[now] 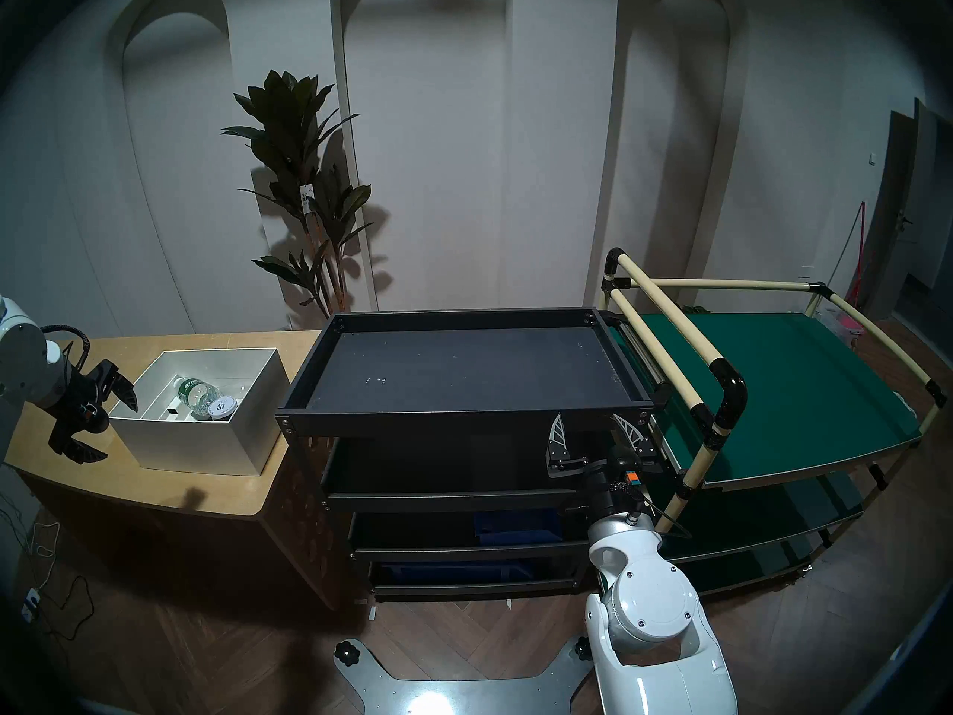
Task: Put the storage box onto the shelf
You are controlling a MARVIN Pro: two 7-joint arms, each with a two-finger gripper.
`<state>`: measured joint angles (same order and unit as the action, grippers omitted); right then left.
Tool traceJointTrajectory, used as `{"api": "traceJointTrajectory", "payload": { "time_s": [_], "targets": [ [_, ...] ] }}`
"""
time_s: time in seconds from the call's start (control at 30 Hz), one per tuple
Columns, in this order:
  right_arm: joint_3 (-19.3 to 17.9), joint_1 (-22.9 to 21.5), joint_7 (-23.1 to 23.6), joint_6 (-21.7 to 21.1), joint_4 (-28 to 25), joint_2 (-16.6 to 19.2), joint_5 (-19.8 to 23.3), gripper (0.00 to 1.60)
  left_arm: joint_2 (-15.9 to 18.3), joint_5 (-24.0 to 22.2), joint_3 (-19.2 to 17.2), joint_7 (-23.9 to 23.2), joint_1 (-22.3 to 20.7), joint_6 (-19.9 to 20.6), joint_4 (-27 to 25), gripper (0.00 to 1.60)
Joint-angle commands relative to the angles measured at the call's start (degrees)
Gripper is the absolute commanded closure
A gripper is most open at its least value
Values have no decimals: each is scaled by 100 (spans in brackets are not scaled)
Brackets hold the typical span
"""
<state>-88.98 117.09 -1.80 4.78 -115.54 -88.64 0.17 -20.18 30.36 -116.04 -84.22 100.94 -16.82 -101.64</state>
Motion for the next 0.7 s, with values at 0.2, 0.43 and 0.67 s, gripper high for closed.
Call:
{"api": "traceJointTrajectory", "payload": {
  "time_s": [0.2,0.43,0.67],
  "targets": [
    [0,-48,-1,25,-36,-1,0,0,503,-249,-12,126,-524,76,159,0],
    [0,-60,-1,25,5,0,-1,0,591,-406,117,251,-601,152,235,0],
    [0,-71,-1,25,44,0,-1,0,609,-562,246,410,-693,253,298,0]
  ]
}}
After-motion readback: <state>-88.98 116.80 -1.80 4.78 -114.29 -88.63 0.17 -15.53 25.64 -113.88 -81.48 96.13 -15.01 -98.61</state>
